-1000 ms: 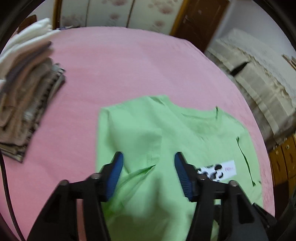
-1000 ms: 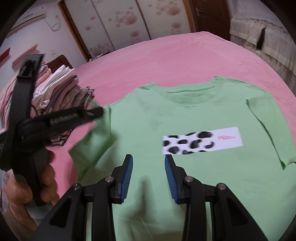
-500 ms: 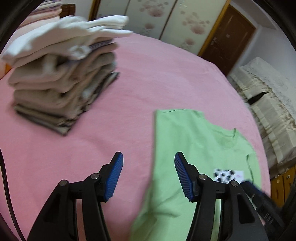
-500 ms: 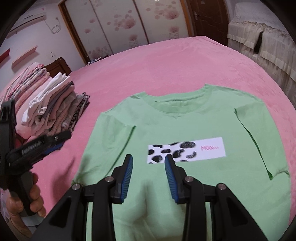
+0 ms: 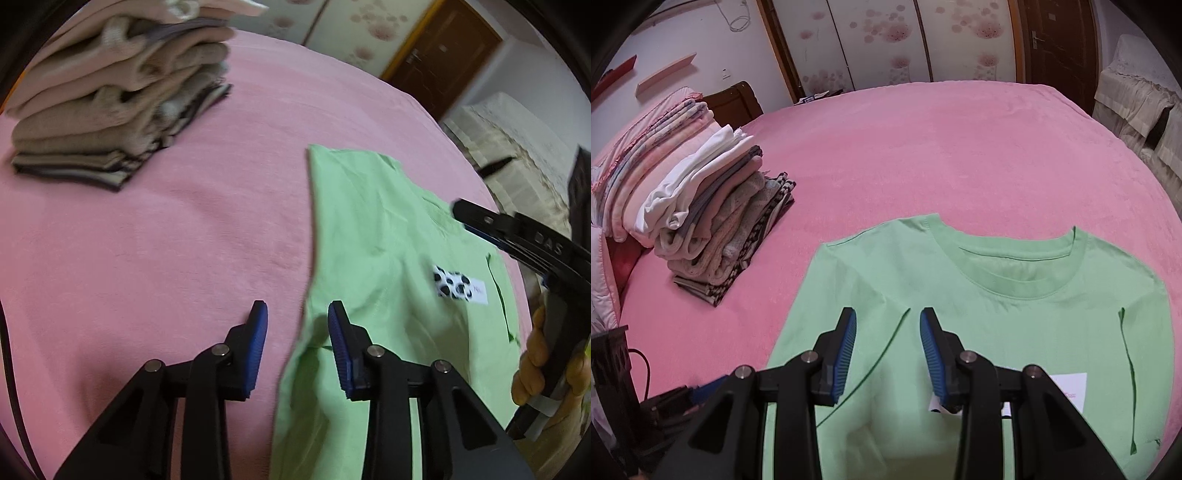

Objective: Fold small clothes

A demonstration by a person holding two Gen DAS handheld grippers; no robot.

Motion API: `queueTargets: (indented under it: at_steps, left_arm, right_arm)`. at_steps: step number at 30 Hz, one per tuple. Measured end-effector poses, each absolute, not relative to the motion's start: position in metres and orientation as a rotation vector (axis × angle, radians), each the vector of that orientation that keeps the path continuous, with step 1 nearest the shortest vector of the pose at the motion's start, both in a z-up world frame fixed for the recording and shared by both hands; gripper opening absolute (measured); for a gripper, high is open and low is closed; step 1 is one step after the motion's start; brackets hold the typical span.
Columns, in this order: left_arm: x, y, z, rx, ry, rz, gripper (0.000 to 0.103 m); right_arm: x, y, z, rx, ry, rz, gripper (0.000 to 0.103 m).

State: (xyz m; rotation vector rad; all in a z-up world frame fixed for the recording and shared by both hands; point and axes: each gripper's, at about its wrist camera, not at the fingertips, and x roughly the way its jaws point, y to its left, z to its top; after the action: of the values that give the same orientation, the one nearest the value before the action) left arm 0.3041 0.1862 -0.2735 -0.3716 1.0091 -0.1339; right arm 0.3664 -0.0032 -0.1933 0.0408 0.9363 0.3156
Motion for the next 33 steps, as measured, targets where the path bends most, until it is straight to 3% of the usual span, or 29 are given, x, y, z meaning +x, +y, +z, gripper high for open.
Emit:
queueTargets:
  at_steps: [3,6,8,13,16,20,21,28,33]
  left_arm:
    - [0.310,0.173,-0.280,-0.329,1.037,-0.158,0.031]
    - [0.318,0.165,-0.290,-0.302,1.077,-0.162,0.015]
    - [0.318,0.165,-0.292,-0.288,1.071,-0.149,0.011]
    - [0.313,0.179,-0.299,-0.363,1.057,-0.147,0.010]
    - [0.312,0.184,-0.301,-0.399,1.073,-0.179,0.015]
    - [0.319,0.193,-0.289,-0.456,1.061,-0.202,0.053]
    - [0.323,0.194,-0.282,-0.446,1.035,-0.187,0.055]
    - [0.398,0.174,-0.261,-0.279,1.002,-0.179,0.055]
    - [0.451,0.168,-0.272,-0.253,1.040,-0.168,0.042]
  right_arm:
    - [0.362,-0.001,-0.204,0.050,0.962,0.319,0.036]
    - [0.356,0.000,-0.214,0.061,0.990,0.329,0.036]
    - [0.351,0.001,-0.218,0.060,1.000,0.333,0.036]
    - [0.346,-0.001,-0.228,0.056,1.020,0.330,0.036]
    - [0.346,-0.006,-0.232,0.069,1.034,0.324,0.036]
    - [0.348,-0.012,-0.232,0.085,1.031,0.322,0.036]
    - [0.350,-0.014,-0.232,0.089,1.030,0.319,0.036]
    - [0.365,-0.017,-0.233,0.100,1.010,0.314,0.036]
    - [0.383,-0.018,-0.235,0.129,0.994,0.318,0.036]
